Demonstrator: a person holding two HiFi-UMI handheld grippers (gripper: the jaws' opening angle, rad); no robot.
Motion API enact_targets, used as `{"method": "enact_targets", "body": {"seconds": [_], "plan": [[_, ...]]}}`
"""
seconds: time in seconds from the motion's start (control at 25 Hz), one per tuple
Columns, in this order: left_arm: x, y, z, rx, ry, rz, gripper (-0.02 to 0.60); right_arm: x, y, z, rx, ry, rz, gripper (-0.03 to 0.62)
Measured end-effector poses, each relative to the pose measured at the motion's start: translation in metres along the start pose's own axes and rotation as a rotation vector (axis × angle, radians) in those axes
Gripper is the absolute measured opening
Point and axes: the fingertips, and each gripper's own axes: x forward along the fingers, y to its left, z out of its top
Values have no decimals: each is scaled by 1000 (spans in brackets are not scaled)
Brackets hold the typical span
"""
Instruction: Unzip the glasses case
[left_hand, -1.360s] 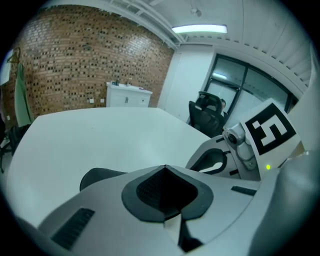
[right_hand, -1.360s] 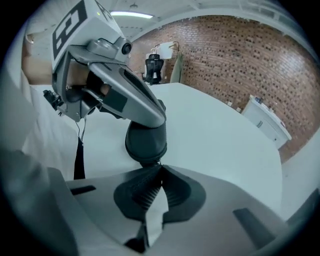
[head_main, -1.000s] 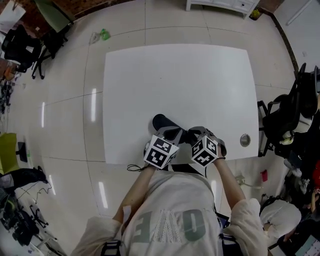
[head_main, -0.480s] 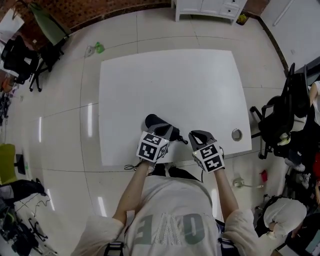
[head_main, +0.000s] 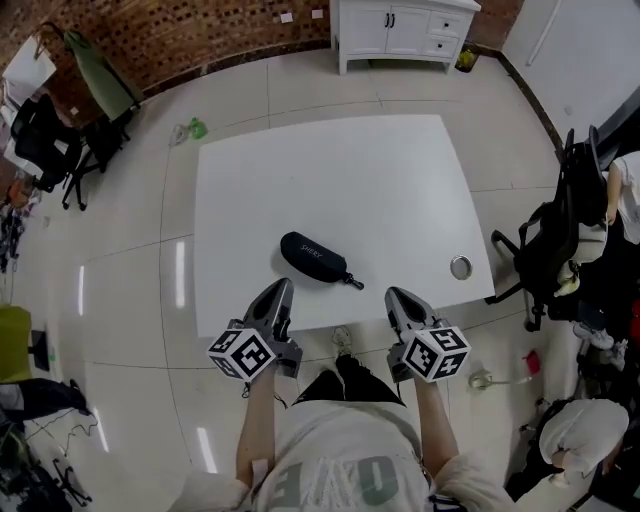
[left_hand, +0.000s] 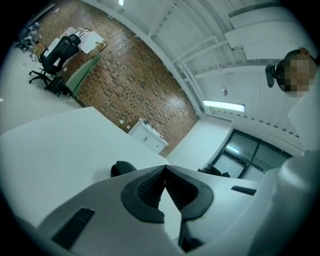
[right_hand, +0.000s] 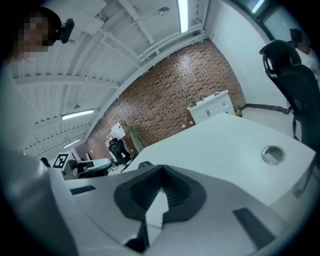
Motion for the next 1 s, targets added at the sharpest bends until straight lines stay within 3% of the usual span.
{"method": "enact_targets", "body": {"seconds": [0.16,0.4,0.76,1.0], "plan": [[-49,-21,-20,22,-36,-40,-2,-59,21,-28,17,-56,26,0],[-207,-93,-62,72,-176,-159,-2,-182,104,-90,-56,-188,81,0],[-402,-210,-122,80,-272,-182,-2,-372,212,-141,-85,-279,136,0],[-528,-271,-206,113,-309,-161,-2,-507,245,-226,-84,-289,166,0]]}}
